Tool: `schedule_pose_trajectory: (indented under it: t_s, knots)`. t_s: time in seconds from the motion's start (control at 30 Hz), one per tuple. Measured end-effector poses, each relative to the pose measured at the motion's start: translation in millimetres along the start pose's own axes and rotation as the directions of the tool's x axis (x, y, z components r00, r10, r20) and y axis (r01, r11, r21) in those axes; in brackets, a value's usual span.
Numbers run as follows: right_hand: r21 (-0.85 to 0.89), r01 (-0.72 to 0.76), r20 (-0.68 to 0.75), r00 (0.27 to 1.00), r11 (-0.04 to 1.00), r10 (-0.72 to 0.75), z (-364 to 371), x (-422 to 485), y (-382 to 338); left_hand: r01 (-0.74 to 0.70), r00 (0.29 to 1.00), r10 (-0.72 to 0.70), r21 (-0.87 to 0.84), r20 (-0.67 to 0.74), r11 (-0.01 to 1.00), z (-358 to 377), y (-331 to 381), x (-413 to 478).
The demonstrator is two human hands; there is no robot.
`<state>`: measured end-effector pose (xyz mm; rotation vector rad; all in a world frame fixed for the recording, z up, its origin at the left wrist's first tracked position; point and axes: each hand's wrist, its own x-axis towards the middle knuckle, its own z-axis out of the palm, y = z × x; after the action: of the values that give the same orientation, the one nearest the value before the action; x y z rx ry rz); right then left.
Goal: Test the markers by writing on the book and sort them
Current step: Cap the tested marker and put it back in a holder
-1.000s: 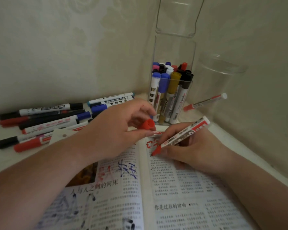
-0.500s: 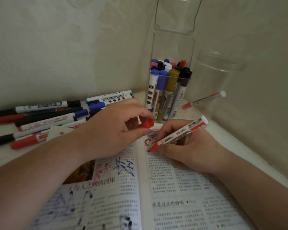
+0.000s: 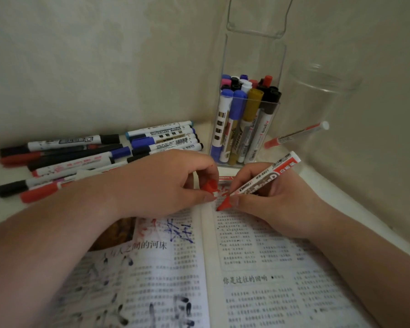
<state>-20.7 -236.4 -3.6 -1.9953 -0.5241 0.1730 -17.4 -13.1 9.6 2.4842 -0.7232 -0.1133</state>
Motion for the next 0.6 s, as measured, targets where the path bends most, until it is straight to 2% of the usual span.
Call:
schedule_pose_trajectory:
  t_s: [0.23,0.6]
  knots:
    - [0.013,-0.011,0.036,0.999,1.000,0.010,-1.8,-1.5,-0.5,0.035,0.991,-0.036,0.011,0.125,0.999,-8.4,-2.6,-4.6]
    - [-0.058,0.008,0.001,1.000,0.998,-0.008,2.4,-2.0,-1.3,-0.017,0.997,0.015,0.027,0.080,0.999,-0.7,-2.0,-0.2]
